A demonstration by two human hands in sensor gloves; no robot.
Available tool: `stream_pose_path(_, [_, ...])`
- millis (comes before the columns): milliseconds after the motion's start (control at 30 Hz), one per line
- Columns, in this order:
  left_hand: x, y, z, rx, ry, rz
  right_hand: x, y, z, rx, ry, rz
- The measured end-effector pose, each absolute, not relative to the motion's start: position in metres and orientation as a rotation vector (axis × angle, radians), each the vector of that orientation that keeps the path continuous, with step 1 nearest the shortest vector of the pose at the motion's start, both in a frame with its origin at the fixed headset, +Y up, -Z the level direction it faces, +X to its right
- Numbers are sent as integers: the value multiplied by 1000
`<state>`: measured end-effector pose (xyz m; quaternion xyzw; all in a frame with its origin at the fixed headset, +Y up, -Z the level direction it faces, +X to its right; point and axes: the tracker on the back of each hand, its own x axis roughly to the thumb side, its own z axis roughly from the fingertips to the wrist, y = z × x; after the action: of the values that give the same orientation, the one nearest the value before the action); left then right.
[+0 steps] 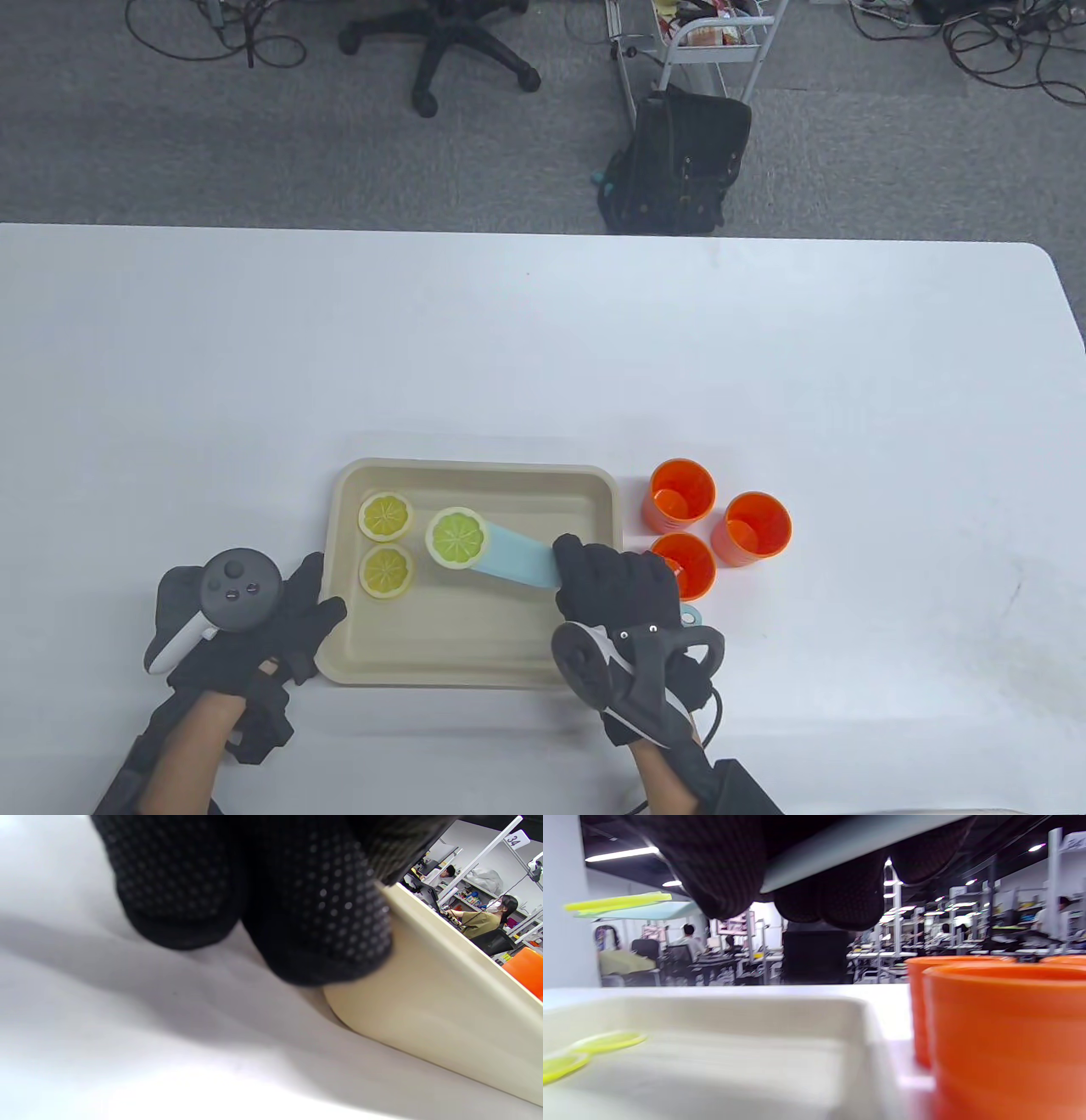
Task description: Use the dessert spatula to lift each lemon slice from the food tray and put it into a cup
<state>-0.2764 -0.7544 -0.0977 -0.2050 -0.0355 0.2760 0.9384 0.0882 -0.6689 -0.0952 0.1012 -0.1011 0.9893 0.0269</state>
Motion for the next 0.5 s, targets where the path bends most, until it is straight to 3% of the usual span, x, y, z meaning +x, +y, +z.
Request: stream_pose_path(500, [-277,-755,-97,-416,-75,568,171,-663,-113,-188,-232,2988])
